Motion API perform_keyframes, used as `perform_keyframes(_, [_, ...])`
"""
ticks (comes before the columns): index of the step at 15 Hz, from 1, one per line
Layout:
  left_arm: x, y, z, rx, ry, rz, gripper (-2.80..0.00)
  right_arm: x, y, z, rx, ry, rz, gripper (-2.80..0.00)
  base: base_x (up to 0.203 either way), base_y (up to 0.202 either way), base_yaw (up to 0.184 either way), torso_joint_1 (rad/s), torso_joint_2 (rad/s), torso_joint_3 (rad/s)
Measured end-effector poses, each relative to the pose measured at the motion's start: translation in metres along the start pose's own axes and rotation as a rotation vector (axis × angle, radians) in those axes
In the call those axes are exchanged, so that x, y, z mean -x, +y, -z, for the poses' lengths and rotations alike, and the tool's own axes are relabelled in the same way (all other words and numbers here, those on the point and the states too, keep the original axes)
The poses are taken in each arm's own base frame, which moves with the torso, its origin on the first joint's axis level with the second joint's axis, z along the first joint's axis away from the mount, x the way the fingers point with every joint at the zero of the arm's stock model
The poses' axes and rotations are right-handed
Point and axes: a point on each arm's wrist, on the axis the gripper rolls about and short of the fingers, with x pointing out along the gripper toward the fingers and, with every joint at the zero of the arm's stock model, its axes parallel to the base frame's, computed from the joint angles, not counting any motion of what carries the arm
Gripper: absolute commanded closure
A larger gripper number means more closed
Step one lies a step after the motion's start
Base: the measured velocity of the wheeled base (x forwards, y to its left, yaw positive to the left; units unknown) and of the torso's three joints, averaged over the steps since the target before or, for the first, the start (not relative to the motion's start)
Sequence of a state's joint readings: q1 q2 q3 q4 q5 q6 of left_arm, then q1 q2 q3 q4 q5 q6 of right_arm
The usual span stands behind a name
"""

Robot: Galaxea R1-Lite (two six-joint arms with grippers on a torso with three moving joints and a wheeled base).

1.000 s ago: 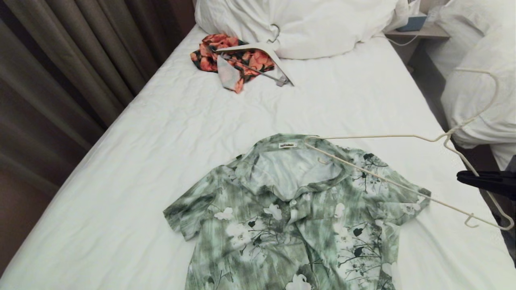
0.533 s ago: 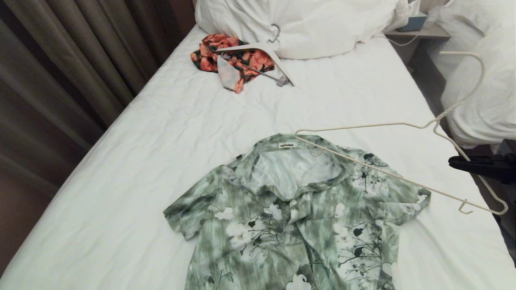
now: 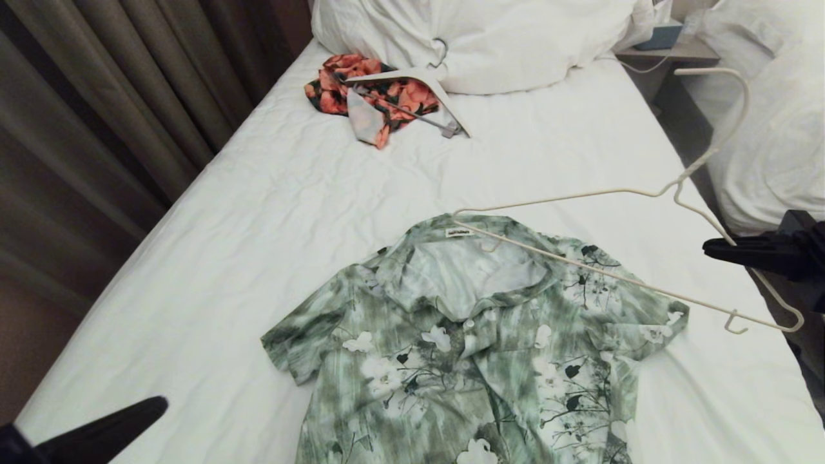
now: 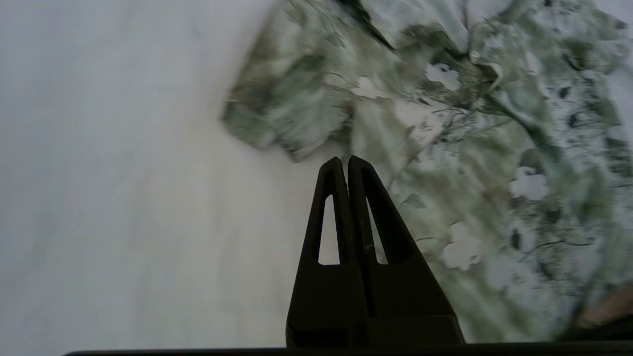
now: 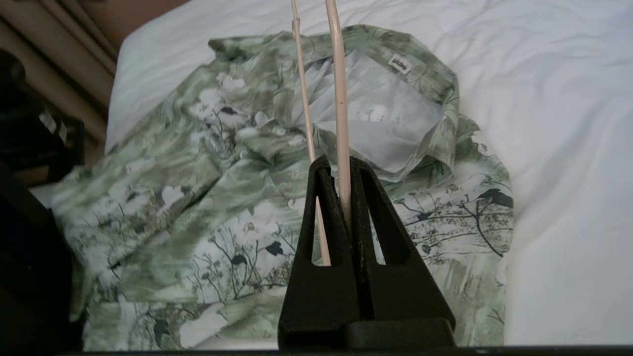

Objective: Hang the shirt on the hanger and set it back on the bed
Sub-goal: Lift the shirt and hanger

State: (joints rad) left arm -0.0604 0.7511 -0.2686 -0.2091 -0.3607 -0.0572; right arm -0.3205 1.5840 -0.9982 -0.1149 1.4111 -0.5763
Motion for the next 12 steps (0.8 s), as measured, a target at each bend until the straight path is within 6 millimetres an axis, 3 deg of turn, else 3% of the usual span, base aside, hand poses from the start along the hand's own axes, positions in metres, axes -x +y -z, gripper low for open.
perform_keyframes(4, [-0.1,0.0,-0.031,0.129,0.122,0.139,0.0,0.005,-0.01,-0.006,-0.015,-0.001,0.028,0.0,0.0,0.0,0.0,0.0,0.0,0.0])
perform_keyframes(8, [-0.205,-0.034,-0.054,0.169,0.123,0.231,0.0,0.007,-0.018,0.001,-0.033,0.003,0.039,0.0,0.0,0.0,0.0,0.0,0.0,0.0])
perform_keyframes(10, [-0.238,-0.043,-0.054,0.175,0.128,0.235,0.0,0.009,-0.022,0.005,-0.043,0.005,0.046,0.0,0.0,0.0,0.0,0.0,0.0,0.0])
perform_keyframes(11, [-0.25,-0.044,-0.052,0.177,0.137,0.231,-2.8,0.009,-0.024,0.006,-0.047,0.005,0.048,0.0,0.0,0.0,0.0,0.0,0.0,0.0])
perform_keyframes(12, [-0.259,-0.043,-0.049,0.179,0.146,0.224,-2.8,0.009,-0.025,0.008,-0.052,0.006,0.049,0.0,0.0,0.0,0.0,0.0,0.0,0.0])
